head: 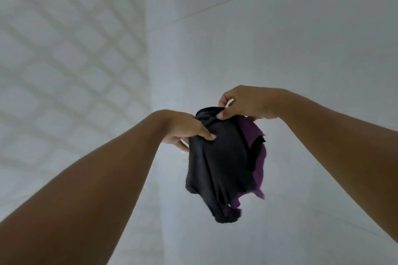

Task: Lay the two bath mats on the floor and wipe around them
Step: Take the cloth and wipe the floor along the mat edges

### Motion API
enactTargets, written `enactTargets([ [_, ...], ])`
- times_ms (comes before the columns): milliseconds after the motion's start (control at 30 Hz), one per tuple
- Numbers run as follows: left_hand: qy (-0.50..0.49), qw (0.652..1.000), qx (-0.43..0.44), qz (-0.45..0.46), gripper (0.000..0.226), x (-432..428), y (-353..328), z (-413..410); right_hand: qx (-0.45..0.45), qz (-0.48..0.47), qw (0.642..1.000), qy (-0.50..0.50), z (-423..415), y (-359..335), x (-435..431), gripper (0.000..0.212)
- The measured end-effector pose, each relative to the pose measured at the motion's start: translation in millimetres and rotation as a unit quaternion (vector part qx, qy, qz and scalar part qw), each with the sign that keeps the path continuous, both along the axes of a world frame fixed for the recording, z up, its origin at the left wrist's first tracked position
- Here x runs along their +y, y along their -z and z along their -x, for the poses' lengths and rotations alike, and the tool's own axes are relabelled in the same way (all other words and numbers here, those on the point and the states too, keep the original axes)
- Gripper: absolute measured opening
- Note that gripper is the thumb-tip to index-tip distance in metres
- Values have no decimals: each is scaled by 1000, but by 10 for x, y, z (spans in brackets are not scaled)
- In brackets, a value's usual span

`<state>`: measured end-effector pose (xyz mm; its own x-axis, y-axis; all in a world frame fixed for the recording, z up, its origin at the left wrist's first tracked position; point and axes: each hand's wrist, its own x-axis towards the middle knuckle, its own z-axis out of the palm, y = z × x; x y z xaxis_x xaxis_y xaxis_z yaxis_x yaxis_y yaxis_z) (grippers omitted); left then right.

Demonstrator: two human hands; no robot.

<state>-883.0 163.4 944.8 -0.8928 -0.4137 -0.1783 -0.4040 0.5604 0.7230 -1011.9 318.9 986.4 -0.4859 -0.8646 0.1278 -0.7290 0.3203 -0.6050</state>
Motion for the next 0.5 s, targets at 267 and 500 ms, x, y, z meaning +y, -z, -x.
enactTargets([
  [267, -232, 971, 39, -51, 32, -1117, 71, -1668, -74, 44, 983, -160, -933, 547, -1995, 21],
  [500, -444, 874, 178, -89, 40, -1405, 85, -2676, -181, -232, 900, -321, -1767, 1207, -2981, 86],
])
